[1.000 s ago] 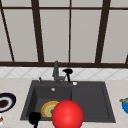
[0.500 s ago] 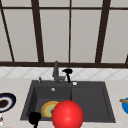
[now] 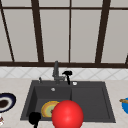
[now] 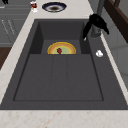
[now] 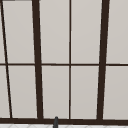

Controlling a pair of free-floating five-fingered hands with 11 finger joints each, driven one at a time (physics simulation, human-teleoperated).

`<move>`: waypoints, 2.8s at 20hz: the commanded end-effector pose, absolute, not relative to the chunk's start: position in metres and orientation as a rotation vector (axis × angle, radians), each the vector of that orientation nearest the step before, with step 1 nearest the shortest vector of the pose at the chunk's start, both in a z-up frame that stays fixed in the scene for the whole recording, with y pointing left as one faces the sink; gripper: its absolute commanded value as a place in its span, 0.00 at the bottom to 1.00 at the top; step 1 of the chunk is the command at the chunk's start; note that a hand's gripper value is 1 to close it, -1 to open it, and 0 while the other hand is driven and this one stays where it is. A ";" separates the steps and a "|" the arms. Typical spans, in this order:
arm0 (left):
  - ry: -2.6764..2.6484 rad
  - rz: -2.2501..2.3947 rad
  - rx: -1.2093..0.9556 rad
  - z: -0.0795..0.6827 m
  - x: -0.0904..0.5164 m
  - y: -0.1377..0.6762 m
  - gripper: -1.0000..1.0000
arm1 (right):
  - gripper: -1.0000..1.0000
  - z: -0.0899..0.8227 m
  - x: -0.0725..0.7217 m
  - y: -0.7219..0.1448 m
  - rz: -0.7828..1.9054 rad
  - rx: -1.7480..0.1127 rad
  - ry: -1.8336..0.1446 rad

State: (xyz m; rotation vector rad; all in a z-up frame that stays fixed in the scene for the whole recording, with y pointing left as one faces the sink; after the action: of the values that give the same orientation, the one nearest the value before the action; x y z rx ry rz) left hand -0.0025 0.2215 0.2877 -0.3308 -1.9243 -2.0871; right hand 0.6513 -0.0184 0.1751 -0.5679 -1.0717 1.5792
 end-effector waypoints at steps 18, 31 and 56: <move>-1.924 -2.087 -0.331 0.288 -0.002 0.221 0.50 | 1.00 0.177 0.700 -0.013 1.574 -0.476 -1.135; -1.924 -2.087 -0.331 0.288 -0.002 0.221 0.50 | 1.00 0.204 0.701 0.019 1.634 -0.552 -1.031; -1.924 -2.087 -0.331 0.288 -0.002 0.221 0.50 | 1.00 0.207 0.698 0.025 1.589 -0.617 -0.919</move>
State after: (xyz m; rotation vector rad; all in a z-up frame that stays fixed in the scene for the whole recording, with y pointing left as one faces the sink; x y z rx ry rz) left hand -0.0025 0.2215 0.2877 -0.3308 -1.9243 -2.0871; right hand 0.6957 0.0056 0.1857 -0.5982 -0.9571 1.5407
